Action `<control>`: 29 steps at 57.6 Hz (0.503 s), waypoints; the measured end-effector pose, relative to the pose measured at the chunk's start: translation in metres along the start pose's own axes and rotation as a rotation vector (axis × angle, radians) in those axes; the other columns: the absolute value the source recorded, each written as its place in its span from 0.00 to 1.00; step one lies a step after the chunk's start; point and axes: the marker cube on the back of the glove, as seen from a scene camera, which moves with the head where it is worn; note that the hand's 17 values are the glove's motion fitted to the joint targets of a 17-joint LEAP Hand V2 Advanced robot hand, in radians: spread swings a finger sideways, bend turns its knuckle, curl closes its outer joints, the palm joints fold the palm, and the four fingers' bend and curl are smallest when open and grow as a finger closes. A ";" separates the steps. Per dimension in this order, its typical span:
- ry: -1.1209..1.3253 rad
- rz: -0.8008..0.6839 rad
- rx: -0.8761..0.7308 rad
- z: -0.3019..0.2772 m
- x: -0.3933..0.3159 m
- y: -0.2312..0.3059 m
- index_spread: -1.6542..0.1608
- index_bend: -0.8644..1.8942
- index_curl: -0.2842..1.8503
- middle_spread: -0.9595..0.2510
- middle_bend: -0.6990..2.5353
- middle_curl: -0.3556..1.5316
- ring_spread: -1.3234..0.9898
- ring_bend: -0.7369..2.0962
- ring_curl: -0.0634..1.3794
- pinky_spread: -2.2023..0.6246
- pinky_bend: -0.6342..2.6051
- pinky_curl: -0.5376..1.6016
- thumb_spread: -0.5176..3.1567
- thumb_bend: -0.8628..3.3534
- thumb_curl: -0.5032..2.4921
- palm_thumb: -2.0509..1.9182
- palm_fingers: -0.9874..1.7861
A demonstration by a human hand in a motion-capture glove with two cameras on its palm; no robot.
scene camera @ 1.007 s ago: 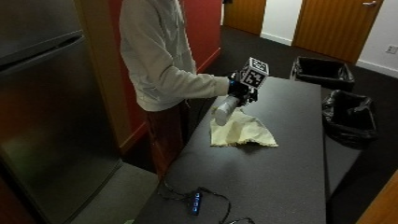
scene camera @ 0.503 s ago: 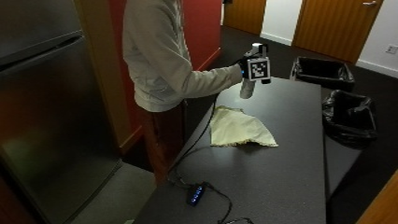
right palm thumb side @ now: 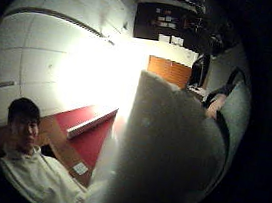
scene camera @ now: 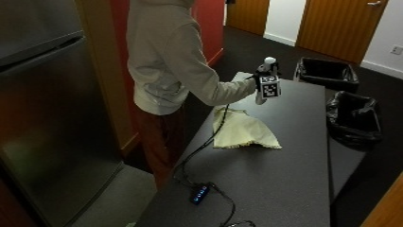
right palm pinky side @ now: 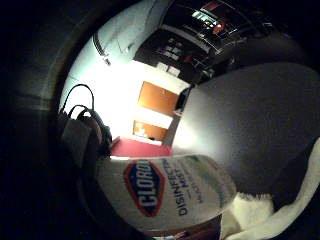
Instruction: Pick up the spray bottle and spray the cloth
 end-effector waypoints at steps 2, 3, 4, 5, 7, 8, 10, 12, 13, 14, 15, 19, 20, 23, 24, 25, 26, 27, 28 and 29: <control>-0.002 0.006 -0.001 0.016 0.007 -0.001 0.82 0.45 0.39 0.69 0.38 0.45 0.50 0.49 0.36 0.69 0.31 0.43 0.18 0.20 0.43 0.76 0.85; -0.010 0.008 -0.001 0.023 0.010 -0.001 0.83 0.45 0.39 0.69 0.38 0.45 0.50 0.49 0.36 0.69 0.31 0.43 0.18 0.20 0.43 0.76 0.85; -0.032 0.010 -0.005 0.028 0.009 0.000 0.83 0.45 0.39 0.69 0.38 0.45 0.50 0.49 0.36 0.69 0.31 0.43 0.18 0.20 0.43 0.76 0.85; -0.065 0.012 -0.013 0.032 0.007 0.001 0.83 0.45 0.39 0.69 0.38 0.45 0.51 0.48 0.36 0.69 0.31 0.43 0.18 0.20 0.43 0.76 0.85; -0.096 0.017 -0.039 0.036 0.006 0.004 0.83 0.45 0.39 0.69 0.38 0.45 0.51 0.48 0.35 0.69 0.31 0.43 0.18 0.20 0.43 0.76 0.84; -0.078 0.020 -0.052 0.037 0.009 0.006 0.83 0.44 0.38 0.69 0.38 0.45 0.51 0.47 0.35 0.69 0.32 0.43 0.18 0.20 0.43 0.76 0.84; -0.032 0.025 -0.066 0.040 0.018 0.008 0.83 0.44 0.38 0.69 0.38 0.45 0.51 0.47 0.35 0.69 0.32 0.43 0.18 0.19 0.43 0.75 0.84; -0.045 0.025 -0.062 0.047 0.018 0.007 0.83 0.44 0.38 0.70 0.38 0.45 0.51 0.47 0.35 0.69 0.32 0.43 0.18 0.20 0.43 0.75 0.84; -0.053 0.024 -0.057 0.051 0.018 0.007 0.83 0.44 0.38 0.70 0.38 0.45 0.51 0.47 0.35 0.69 0.32 0.43 0.18 0.20 0.43 0.75 0.84; -0.048 0.022 -0.051 0.055 0.020 0.006 0.83 0.44 0.38 0.70 0.38 0.44 0.51 0.47 0.35 0.69 0.32 0.43 0.18 0.19 0.43 0.75 0.84; -0.029 0.021 -0.042 0.057 0.024 0.005 0.83 0.44 0.38 0.70 0.38 0.44 0.51 0.47 0.35 0.69 0.32 0.43 0.18 0.19 0.43 0.75 0.84; -0.016 0.025 -0.026 0.051 0.028 0.003 0.83 0.44 0.38 0.70 0.38 0.44 0.51 0.46 0.35 0.69 0.32 0.43 0.18 0.19 0.43 0.75 0.84; -0.053 0.028 -0.046 0.053 0.024 0.006 0.83 0.44 0.38 0.70 0.38 0.44 0.51 0.46 0.35 0.69 0.32 0.43 0.18 0.19 0.43 0.75 0.84; -0.082 0.039 -0.103 0.067 0.026 0.014 0.83 0.43 0.38 0.70 0.38 0.44 0.51 0.46 0.35 0.69 0.32 0.43 0.18 0.20 0.43 0.75 0.84; -0.064 0.043 -0.114 0.073 0.031 0.015 0.83 0.43 0.38 0.70 0.38 0.44 0.51 0.46 0.35 0.69 0.32 0.43 0.18 0.20 0.43 0.75 0.84; -0.045 0.049 -0.124 0.077 0.035 0.017 0.83 0.43 0.38 0.70 0.38 0.44 0.51 0.46 0.35 0.69 0.32 0.43 0.18 0.20 0.43 0.75 0.84; -0.032 0.055 -0.135 0.080 0.039 0.018 0.83 0.43 0.38 0.70 0.38 0.44 0.51 0.46 0.35 0.69 0.32 0.43 0.18 0.19 0.43 0.75 0.84; -0.027 0.060 -0.148 0.081 0.041 0.020 0.83 0.43 0.38 0.70 0.37 0.44 0.52 0.46 0.35 0.69 0.32 0.43 0.18 0.19 0.43 0.75 0.84; -0.028 0.063 -0.160 0.082 0.041 0.022 0.83 0.43 0.38 0.70 0.37 0.44 0.52 0.46 0.35 0.69 0.32 0.43 0.19 0.19 0.43 0.75 0.83; -0.027 0.064 -0.173 0.082 0.042 0.023 0.83 0.43 0.38 0.70 0.37 0.44 0.52 0.46 0.35 0.69 0.32 0.43 0.19 0.19 0.43 0.75 0.83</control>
